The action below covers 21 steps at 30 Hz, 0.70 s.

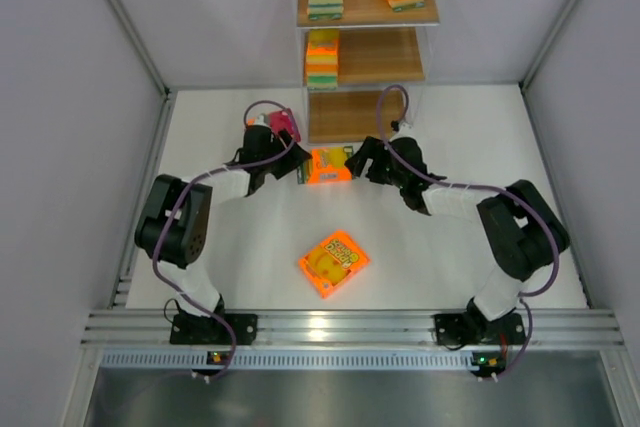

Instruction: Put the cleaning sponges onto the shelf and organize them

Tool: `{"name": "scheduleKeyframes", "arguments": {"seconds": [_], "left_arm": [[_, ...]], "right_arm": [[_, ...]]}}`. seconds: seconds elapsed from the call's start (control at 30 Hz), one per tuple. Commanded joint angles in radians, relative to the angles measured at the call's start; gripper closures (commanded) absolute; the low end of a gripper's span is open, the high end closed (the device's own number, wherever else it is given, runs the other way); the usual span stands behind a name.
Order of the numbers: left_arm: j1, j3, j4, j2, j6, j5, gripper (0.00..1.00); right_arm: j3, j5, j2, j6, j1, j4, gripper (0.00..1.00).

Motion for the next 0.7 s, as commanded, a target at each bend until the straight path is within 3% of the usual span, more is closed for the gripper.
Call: {"name": "scheduleKeyframes", "arguments": {"seconds": [0.0,0.2,0.23,0.3,0.47,0.67], "left_arm": [[0.002,0.031,0.107,0.02,0.009,0.08,0.37],[0.002,0.015,0.153,0.043,0.023,0.14,0.42],[0.002,0.008,0.167,0.04,0.023,0.152,0.5],[-0.005,-0.021,0.199,0.014,0.029,0.186,0.56],[-0.062,-0.073,0.208,-0.051,0.021,0.143,0.57],[-0.191,-0.156,0.208,-0.117,0.044,0.054,0.59]], "right_arm": [[0.085,0.022,0.058,0.016,-0.011,0.153,0.19],[0.12,0.034,0.145,0.065,-0.011,0.184,0.23],[0.116,0.006,0.15,0.069,-0.011,0.199,0.24],[0.079,0.012,0.138,0.079,-0.008,0.234,0.24],[0.021,-0.001,0.081,0.014,-0.014,0.261,0.23],[0.056,-0.156,0.116,-0.024,-0.035,0.238,0.25]]}}
